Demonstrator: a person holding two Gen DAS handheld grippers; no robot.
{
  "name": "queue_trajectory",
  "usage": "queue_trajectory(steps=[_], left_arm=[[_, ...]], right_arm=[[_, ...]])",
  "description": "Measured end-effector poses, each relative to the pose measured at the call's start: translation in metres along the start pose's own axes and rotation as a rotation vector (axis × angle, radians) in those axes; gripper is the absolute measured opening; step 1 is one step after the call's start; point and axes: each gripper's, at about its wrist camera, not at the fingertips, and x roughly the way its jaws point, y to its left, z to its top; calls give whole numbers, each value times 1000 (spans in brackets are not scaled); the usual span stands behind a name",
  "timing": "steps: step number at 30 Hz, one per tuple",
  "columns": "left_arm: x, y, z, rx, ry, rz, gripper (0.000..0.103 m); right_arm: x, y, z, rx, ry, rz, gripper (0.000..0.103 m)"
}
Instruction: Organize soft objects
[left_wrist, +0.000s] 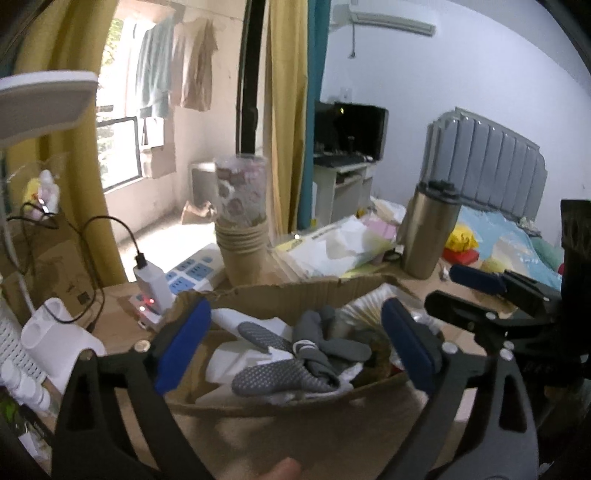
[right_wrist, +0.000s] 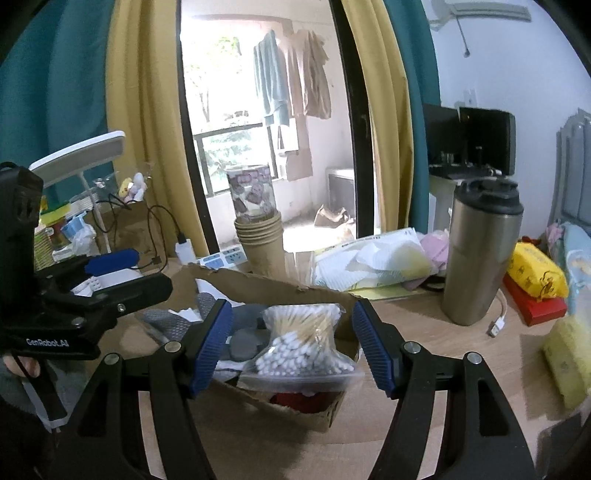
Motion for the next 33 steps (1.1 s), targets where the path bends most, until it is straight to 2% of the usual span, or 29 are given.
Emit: queue_trajectory(steps=[14,22,26,33], left_arm=[[-72,-10,-19,-81,-137,39,99],[-112,-23,-36,-99,-188,83,99],[-126,-27,-46,-94,-214,130,99],[-142,-37,-57,-99,-244,119,99]], right_arm=[[-56,17,5,-70,-36,-27,71],[-89,27,-1,-92,-49,-41,72],[-106,30,-6,-93,-55,-55,72],[-140,31,-18,-69,-100,-80,72]])
